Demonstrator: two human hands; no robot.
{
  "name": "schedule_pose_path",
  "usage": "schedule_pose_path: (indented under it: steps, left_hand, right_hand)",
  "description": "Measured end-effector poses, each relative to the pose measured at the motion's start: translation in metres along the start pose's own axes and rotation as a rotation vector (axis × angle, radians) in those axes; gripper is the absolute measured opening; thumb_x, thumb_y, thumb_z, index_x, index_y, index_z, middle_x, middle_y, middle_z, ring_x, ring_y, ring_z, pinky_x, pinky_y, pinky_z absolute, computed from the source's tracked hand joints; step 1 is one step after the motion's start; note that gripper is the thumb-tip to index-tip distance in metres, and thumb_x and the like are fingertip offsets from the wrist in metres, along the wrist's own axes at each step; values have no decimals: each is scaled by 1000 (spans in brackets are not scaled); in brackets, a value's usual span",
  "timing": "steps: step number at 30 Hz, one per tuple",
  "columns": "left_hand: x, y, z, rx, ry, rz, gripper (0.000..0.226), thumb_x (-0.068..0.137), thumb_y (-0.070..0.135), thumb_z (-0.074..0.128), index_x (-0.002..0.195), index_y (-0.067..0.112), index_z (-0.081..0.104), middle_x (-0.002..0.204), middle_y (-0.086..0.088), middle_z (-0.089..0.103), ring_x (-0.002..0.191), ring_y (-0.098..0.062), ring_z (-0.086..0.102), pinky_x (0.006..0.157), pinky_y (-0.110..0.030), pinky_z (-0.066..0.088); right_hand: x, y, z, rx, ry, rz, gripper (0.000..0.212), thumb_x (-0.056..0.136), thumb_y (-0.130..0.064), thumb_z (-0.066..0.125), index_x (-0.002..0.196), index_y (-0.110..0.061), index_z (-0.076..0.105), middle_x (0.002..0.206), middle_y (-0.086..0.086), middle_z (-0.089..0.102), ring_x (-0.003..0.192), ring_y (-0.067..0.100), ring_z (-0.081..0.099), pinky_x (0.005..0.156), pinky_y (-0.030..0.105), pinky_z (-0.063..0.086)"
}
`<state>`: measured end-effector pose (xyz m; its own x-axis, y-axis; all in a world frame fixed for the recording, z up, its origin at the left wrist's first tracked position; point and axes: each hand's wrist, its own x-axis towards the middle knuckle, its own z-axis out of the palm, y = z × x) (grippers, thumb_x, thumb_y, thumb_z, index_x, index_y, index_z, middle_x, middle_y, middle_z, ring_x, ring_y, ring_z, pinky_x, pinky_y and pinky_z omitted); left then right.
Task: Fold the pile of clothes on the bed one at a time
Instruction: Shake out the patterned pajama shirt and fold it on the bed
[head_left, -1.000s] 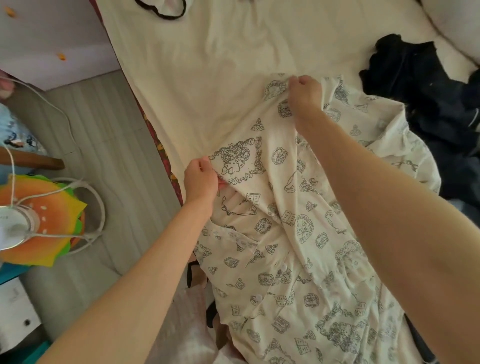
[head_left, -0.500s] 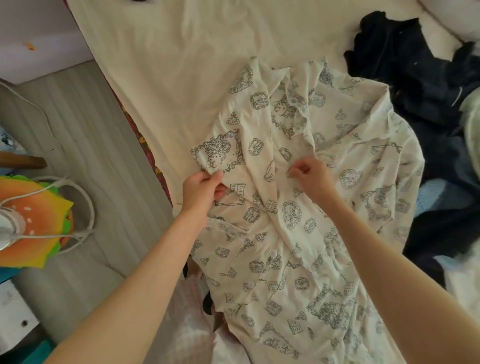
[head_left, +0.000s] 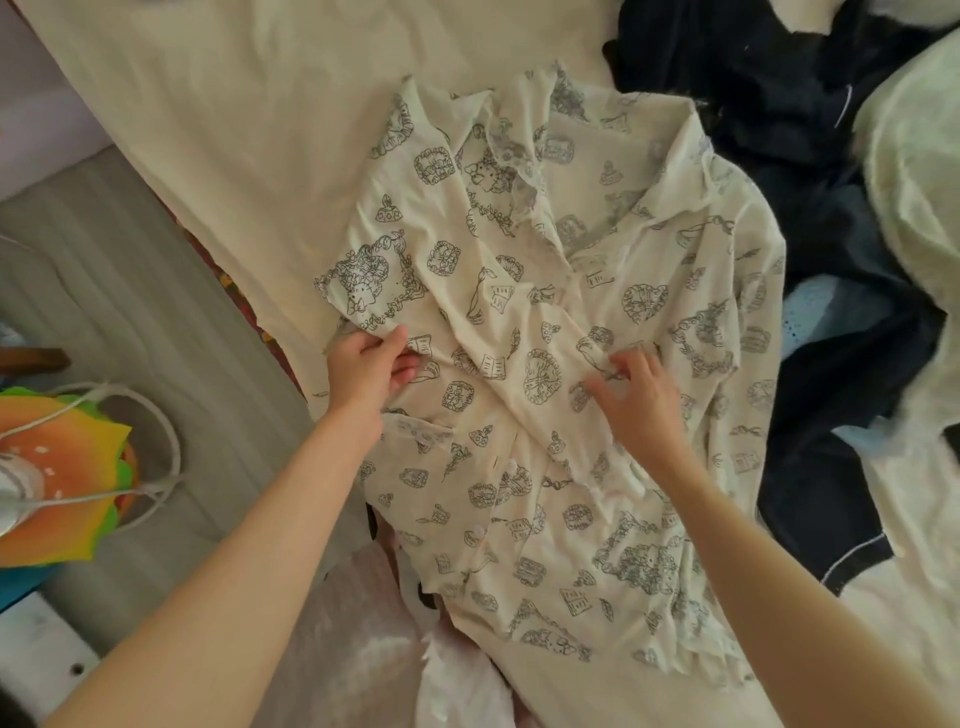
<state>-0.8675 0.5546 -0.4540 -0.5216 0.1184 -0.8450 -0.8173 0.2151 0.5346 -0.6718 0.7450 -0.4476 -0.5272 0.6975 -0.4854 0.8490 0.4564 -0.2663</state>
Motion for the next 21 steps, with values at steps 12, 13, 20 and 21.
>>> schedule_pose_path:
  steps: [12,13,20,21]
  left_hand:
    - [-38,-31,42,-9,-28,-57,7,94,11,54,93,5,57,86,-9,64,81,-18,65,80,-27,55]
    - [-42,-34,45,-9,-57,-71,6,94,10,53,91,6,57,88,-9,64,83,-19,65,82,-28,55]
    - [-70,-72,86,214,-133,-50,10,91,7,59,99,2,60,89,-10,66,78,-19,66,70,-26,57]
    - [-73,-78,93,245,-121,-30,7,91,7,59,95,3,61,89,-11,67,78,-21,67,70,-28,57]
  right_hand:
    - [-5,70,-27,409,-101,322,16,87,-33,66,87,-18,62,67,-3,56,57,11,49,53,25,42]
    - [-8,75,-27,428,-111,334,18,87,-34,66,83,-18,61,65,-3,54,56,11,47,52,27,42]
    - [-45,87,-14,428,217,303,35,90,-29,62,119,-15,50,111,-4,48,97,11,49,83,24,41]
    - [-50,86,-11,436,247,323,32,90,-31,62,115,-15,50,109,-3,49,93,12,50,79,22,41]
